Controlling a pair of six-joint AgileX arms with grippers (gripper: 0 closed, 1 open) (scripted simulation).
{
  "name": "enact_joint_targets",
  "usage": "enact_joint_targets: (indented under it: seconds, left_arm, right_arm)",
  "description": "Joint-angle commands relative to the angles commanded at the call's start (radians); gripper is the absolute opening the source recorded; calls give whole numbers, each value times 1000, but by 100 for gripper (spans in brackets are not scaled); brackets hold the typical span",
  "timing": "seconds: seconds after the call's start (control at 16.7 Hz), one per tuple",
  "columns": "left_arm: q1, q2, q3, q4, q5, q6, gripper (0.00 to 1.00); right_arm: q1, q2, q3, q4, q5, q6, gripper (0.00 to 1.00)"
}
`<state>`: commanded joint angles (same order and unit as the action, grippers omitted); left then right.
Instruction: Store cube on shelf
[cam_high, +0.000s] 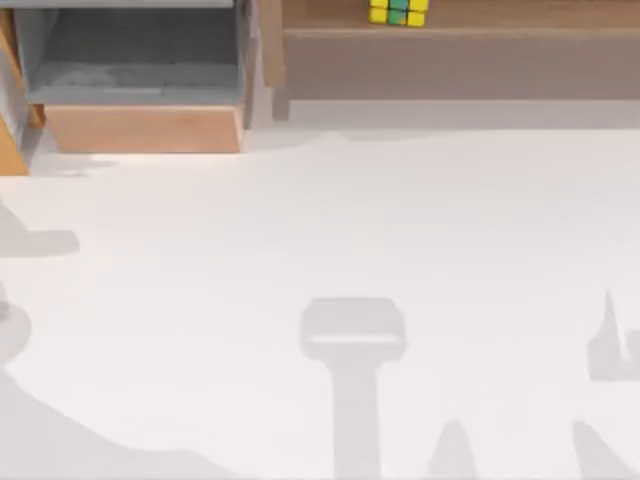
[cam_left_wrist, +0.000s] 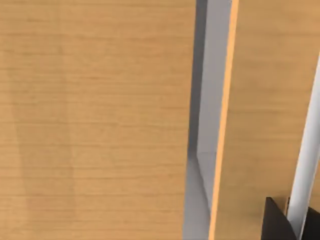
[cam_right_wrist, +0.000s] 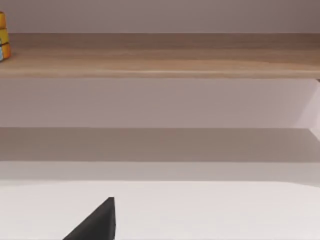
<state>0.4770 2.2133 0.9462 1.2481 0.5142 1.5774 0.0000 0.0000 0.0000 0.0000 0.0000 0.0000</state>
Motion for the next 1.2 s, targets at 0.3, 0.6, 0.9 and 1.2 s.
enact_joint_targets:
  seconds: [0.3, 0.6, 0.9, 1.2]
  left_arm:
    - [-14, 18, 25, -24, -17, -3, 0]
    - [-43, 76, 134, -87, -45, -3, 0]
    - [-79, 143, 302, -169, -82, -7, 0]
    - [-83, 148, 307, -174, -85, -7, 8]
  right_arm:
    - [0, 0, 0, 0, 0, 0, 100]
    - [0, 0, 0, 0, 0, 0, 100]
    - [0, 0, 0, 0, 0, 0, 100]
    - [0, 0, 0, 0, 0, 0, 100]
